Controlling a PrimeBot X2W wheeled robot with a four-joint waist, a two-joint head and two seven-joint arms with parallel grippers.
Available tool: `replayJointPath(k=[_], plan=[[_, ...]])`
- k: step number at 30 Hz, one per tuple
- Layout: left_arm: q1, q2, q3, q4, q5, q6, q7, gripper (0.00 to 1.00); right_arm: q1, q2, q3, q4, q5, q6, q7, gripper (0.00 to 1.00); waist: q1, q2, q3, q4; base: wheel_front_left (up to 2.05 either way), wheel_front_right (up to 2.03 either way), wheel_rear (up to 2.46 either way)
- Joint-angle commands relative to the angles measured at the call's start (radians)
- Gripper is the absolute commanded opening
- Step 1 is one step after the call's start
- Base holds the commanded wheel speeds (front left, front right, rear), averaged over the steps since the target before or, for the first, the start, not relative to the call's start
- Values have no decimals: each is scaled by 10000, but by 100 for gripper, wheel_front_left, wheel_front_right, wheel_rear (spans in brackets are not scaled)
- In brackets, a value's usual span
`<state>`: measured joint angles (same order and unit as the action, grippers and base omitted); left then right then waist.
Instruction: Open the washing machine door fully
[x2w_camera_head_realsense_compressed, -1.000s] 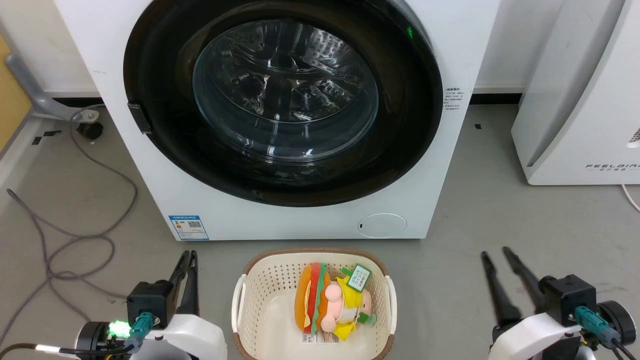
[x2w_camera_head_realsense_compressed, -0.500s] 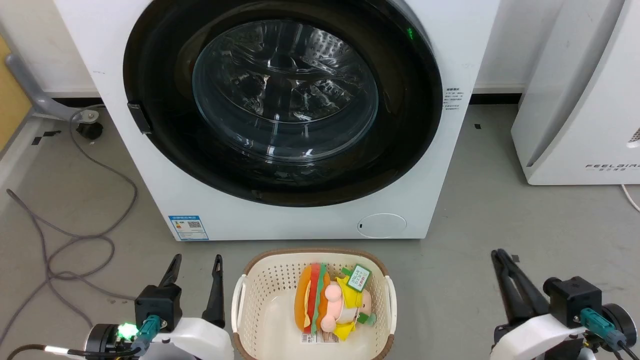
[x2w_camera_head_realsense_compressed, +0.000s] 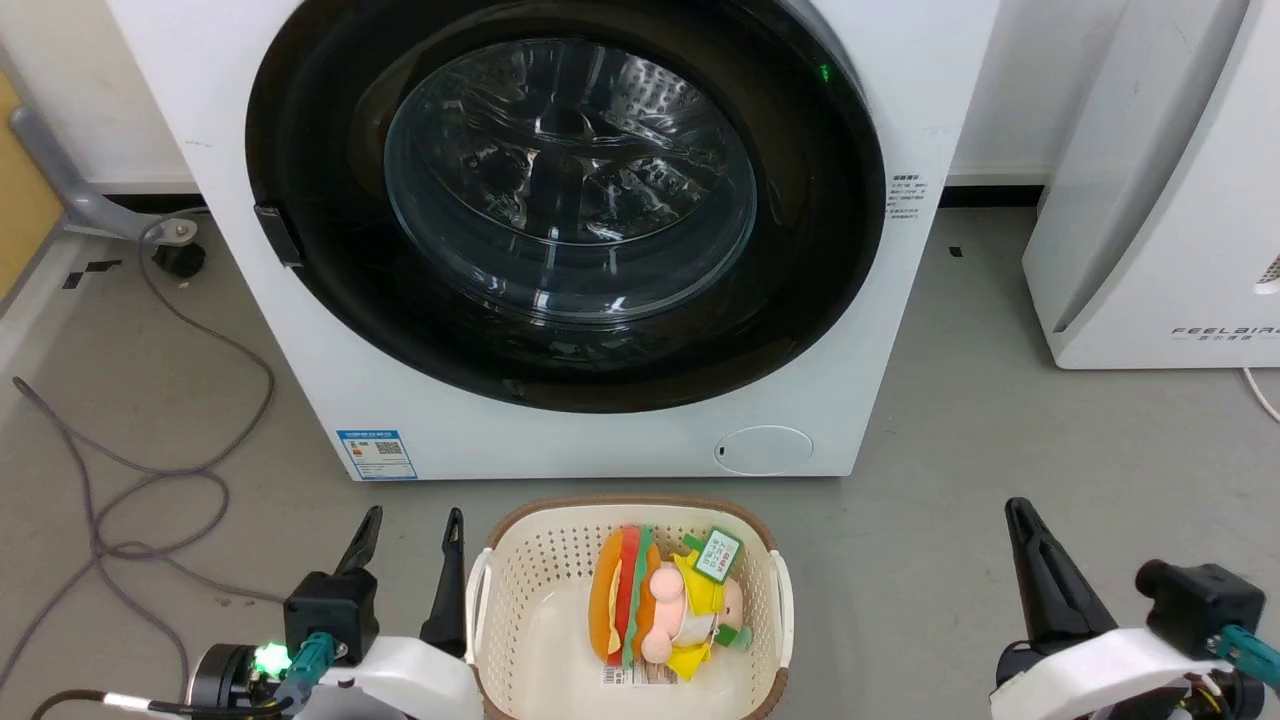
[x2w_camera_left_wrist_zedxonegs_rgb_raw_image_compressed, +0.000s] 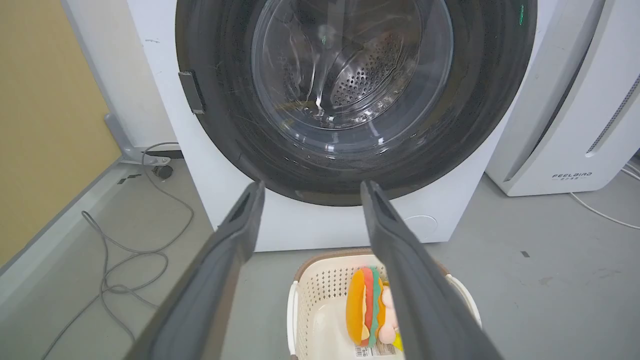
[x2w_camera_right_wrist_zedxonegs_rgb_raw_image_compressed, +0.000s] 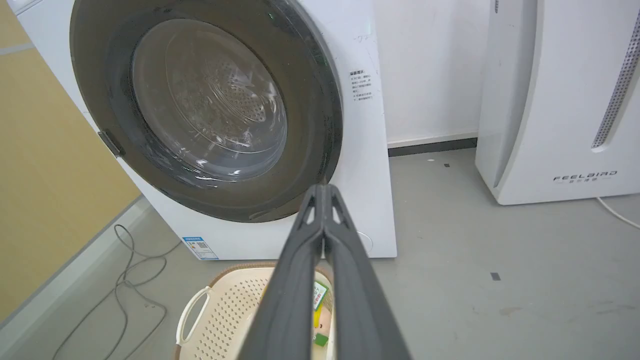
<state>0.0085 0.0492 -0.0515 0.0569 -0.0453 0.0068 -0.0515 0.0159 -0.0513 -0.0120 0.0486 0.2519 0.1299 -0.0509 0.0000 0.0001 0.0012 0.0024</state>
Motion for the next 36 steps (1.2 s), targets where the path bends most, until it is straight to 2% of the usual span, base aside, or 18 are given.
replayJointPath(k=[1,7,15,24,36], plan=[[-177,5,-58,58,-58,41,-113,100,-31,4,-12,86,638,3,-120,0,0,-1,2,6,0,0,0],[-234,6,-168,149,-147,50,-238,100,-149,4,-96,241,2774,4,-246,0,0,-1,21,29,0,0,0],[-308,6,-299,252,-259,66,-405,100,-407,5,-250,357,4930,4,-413,0,0,-1,54,63,0,0,0],[-476,7,-420,292,-368,77,-593,100,-1193,-56,-531,804,6767,4,-601,0,0,-1,230,66,0,0,0],[-744,7,-609,241,-507,104,-823,100,-3123,-744,-713,2516,8840,5,-830,0,0,-1,586,96,0,0,0]])
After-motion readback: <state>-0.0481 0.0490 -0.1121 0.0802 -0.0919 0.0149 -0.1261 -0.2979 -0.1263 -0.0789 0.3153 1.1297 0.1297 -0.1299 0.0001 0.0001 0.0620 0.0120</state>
